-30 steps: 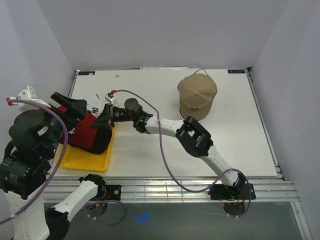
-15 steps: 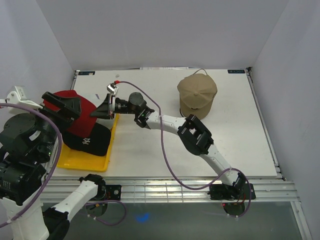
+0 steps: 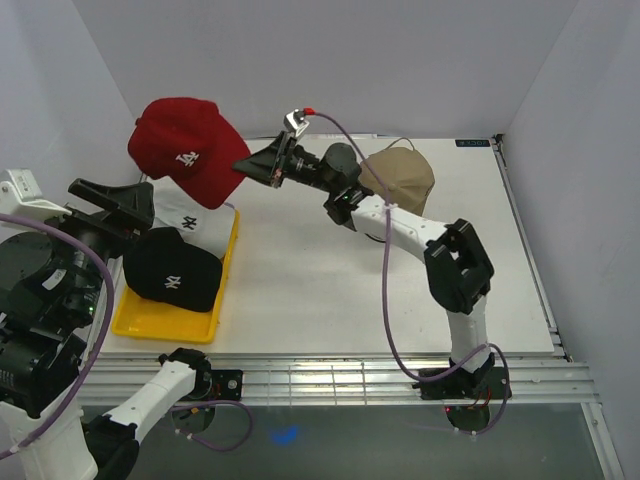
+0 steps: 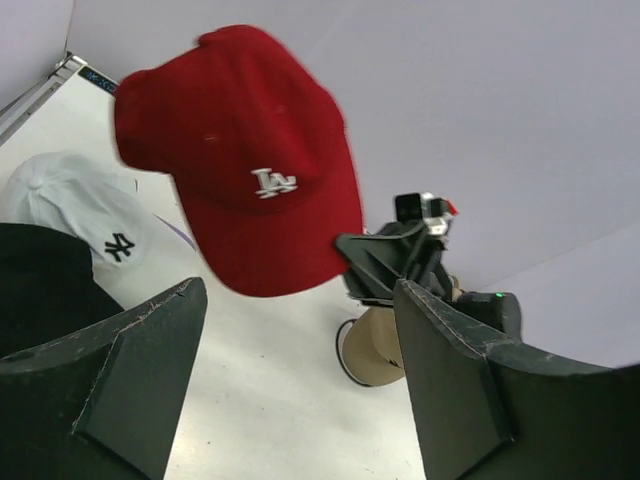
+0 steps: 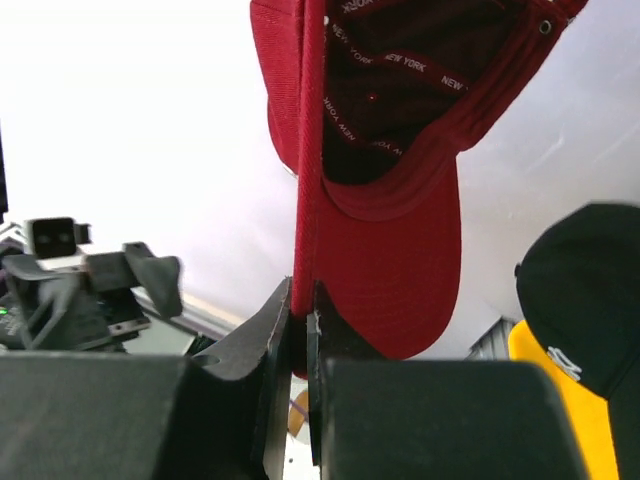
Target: Stack the hats
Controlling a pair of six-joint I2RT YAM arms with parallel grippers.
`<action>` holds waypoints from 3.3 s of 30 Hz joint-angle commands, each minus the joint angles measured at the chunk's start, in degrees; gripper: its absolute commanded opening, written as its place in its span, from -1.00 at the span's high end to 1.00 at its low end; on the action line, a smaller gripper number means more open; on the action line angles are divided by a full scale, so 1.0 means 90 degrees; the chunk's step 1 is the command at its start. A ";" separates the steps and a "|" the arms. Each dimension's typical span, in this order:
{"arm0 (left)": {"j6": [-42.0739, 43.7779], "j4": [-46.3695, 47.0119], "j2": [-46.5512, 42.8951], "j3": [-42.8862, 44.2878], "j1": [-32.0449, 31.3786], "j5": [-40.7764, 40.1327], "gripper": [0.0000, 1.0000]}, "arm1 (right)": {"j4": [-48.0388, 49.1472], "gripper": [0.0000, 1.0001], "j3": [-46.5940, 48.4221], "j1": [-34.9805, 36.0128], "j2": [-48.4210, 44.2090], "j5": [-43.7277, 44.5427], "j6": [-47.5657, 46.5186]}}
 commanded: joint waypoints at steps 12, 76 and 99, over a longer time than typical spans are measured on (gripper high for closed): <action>-0.0074 0.0773 0.0046 -0.0380 -0.0009 0.0374 -0.72 | 0.0515 0.84 -0.3880 -0.2264 -0.4351 0.2146 -0.0123; -0.0299 0.1067 0.0095 -0.1299 -0.0018 0.1400 -0.69 | 0.4197 0.85 -1.0463 -0.3506 -0.5625 0.3270 0.1703; -0.0280 0.1057 0.0007 -0.1582 -0.0009 0.1360 -0.69 | 0.4002 0.84 -1.1245 -0.4472 -0.5010 0.2323 0.1908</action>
